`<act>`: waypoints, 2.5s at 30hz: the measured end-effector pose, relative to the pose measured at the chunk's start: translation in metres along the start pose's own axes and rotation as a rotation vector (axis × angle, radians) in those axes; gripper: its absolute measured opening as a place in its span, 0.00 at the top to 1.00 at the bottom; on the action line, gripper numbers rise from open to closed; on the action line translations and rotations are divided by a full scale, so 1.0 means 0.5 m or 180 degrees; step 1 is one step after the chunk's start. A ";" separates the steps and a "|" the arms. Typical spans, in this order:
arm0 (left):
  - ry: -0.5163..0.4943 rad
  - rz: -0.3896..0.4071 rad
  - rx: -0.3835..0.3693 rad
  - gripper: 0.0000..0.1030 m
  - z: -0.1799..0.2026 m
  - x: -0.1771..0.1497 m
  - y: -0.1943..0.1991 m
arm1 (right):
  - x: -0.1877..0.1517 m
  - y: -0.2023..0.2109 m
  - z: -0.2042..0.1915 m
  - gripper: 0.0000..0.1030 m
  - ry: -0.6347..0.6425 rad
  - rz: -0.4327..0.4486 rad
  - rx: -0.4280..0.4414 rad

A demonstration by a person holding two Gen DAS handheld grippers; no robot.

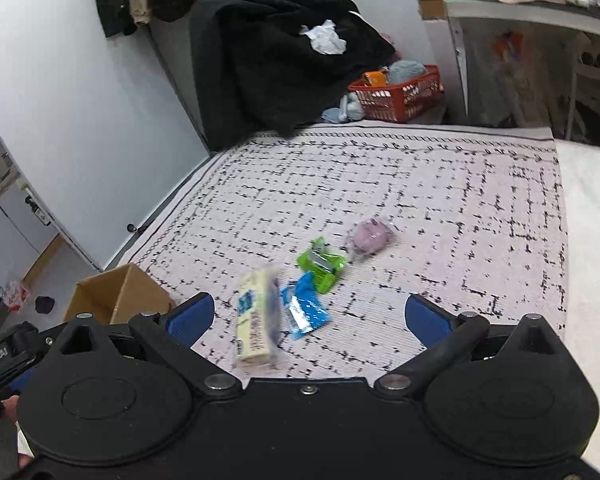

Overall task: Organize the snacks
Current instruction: 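Move the left tool toward the yellow stick snack while the right tool approaches the blue packet, then grasp the yellow stick snack with the left tool while the right tool grasps the pink candy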

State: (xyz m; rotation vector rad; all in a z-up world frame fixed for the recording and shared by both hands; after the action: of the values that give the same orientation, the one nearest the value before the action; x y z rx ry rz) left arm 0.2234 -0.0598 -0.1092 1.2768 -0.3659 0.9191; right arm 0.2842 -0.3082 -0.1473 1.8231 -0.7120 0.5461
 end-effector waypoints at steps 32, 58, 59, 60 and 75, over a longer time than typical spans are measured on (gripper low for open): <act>-0.0099 -0.0168 0.0191 0.11 0.103 -0.091 -0.184 | -0.009 -0.160 0.141 0.05 -0.0587 -0.0241 0.0184; -0.0012 -0.0445 0.0326 0.35 0.134 -0.093 -0.353 | 0.067 -0.331 0.128 0.26 -0.0084 -0.0073 -0.0102; -0.0051 -0.0464 0.0348 0.39 0.135 -0.092 -0.354 | 0.068 -0.336 0.124 0.26 -0.0047 -0.0072 -0.0112; -0.0070 -0.0478 0.0346 0.47 0.136 -0.091 -0.354 | 0.070 -0.341 0.120 0.28 -0.0009 -0.0067 -0.0123; 0.0039 -0.0410 0.0177 0.67 0.103 -0.047 -0.279 | 0.072 -0.279 0.122 0.63 -0.0088 -0.0038 -0.0294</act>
State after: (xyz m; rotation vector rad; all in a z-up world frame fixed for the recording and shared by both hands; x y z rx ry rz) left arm 0.3271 -0.1176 -0.2016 1.3292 -0.2468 0.8322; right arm 0.4093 -0.3357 -0.2374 1.7508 -0.7328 0.4736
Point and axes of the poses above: each gripper's, at about its wrist camera, not at the fingertips, and y roughly against the way its jaws point, z to its right, x to its top, the point moved 3 cm from there along -y, roughly the way its jaws point
